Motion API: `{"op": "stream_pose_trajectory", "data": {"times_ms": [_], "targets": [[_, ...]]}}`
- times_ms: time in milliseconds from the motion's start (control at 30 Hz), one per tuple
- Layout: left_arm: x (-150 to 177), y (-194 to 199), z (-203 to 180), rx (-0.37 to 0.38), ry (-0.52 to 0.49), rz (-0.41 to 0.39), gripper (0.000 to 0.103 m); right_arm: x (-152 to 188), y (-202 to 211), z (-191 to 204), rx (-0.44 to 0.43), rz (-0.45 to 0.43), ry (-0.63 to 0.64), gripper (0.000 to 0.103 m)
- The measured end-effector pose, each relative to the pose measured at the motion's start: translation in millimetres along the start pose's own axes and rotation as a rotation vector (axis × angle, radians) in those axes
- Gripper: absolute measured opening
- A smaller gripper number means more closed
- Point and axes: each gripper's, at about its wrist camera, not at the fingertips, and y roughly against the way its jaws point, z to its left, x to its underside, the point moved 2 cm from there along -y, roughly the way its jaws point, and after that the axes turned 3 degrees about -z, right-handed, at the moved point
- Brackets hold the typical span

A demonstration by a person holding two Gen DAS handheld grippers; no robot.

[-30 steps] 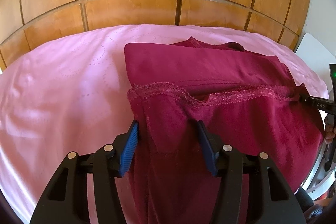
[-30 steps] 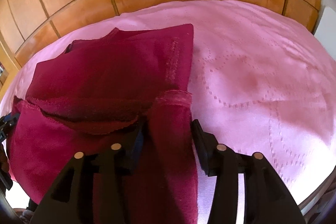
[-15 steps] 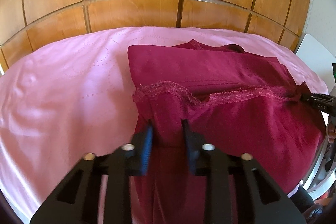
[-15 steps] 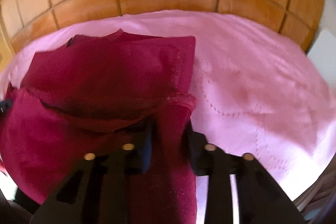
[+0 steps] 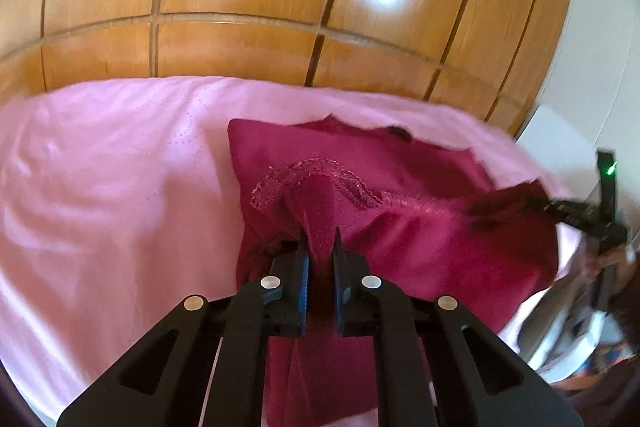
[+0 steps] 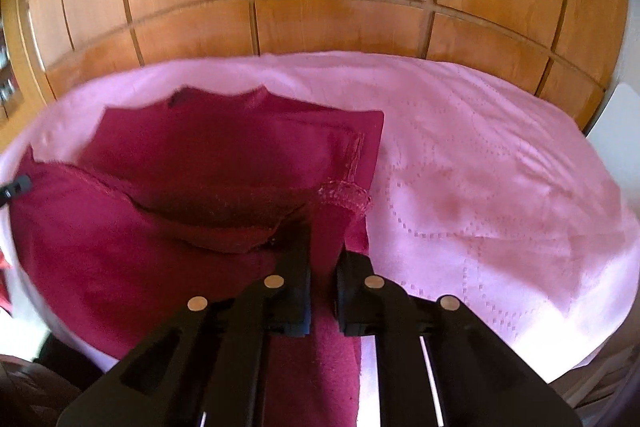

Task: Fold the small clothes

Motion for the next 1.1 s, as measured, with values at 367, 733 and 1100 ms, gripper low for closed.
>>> {"op": "stream_pose_trajectory", "data": {"times_ms": [367, 733, 1100], "targets": [[-65, -1, 6, 0.037, 0.047, -0.1, 0.008, -64, 4, -11, -0.107, -0.105, -0.106, 0.008], [-122, -103, 30, -0.087, 0.037, -0.02, 0.008, -130, -100, -27, -0.039, -0.025, -0.174, 0.008], [-92, -151, 72, -0.229, 0.163, 0.11, 0.039, -107, -139, -45, -0.043, 0.093, -0.22, 0.052]]}}
